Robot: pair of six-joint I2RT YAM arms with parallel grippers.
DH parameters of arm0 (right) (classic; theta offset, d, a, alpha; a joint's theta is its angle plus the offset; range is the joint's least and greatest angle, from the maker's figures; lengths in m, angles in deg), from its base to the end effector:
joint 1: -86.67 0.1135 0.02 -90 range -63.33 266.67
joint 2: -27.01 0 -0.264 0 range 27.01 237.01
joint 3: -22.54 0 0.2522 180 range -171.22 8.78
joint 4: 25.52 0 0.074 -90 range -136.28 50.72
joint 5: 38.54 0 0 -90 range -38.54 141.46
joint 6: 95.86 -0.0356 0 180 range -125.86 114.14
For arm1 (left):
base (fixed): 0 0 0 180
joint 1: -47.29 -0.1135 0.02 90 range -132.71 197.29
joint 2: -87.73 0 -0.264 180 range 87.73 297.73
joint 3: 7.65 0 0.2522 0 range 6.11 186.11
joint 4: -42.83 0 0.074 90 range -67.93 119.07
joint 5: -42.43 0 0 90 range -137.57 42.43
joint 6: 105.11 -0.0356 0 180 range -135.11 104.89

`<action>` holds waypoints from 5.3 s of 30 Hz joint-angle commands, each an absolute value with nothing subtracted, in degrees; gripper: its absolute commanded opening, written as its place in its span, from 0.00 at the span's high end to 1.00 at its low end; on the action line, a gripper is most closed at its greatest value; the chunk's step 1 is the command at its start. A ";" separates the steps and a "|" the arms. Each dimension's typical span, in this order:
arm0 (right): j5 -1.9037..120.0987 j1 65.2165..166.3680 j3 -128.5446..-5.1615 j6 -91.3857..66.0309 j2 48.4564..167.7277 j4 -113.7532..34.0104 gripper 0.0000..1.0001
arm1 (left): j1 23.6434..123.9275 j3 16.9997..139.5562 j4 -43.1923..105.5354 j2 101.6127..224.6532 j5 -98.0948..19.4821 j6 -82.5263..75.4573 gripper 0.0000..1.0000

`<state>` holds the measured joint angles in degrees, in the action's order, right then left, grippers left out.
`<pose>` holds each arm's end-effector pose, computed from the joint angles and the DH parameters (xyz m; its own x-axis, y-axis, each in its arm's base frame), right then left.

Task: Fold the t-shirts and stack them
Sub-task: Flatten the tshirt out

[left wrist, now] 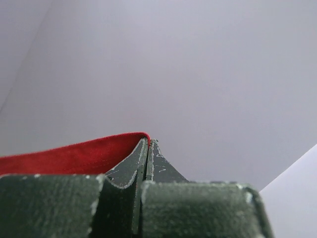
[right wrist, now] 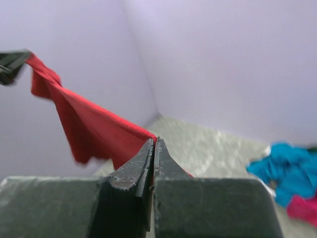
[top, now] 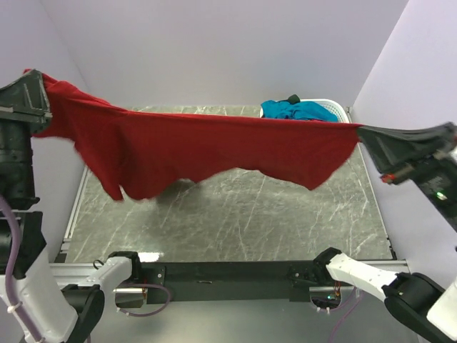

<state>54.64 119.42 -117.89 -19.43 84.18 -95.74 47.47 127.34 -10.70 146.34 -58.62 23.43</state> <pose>0.0100 0.0088 0.6105 0.0471 0.3088 -0.9500 -0.6138 0.7592 0.2164 0.0423 0.0067 0.6263 0.4119 -0.6128 -0.6744 0.1062 0.7673 -0.6324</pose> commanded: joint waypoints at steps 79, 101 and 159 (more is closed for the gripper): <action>53.83 107.50 -81.58 -14.74 103.89 -67.23 1.00 | 48.60 104.71 14.48 176.55 -36.49 7.13 0.99; 51.01 110.47 -87.05 -16.85 122.58 -70.57 0.43 | 48.34 85.15 16.58 181.17 -40.28 19.86 0.01; 63.76 110.57 -100.23 -22.47 150.78 -75.23 0.50 | 43.96 92.38 15.19 191.02 -39.96 26.81 0.01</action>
<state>63.23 110.04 -103.16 -23.14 159.89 -77.84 47.25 98.51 16.12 202.92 -31.91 28.92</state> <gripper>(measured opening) 0.503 0.994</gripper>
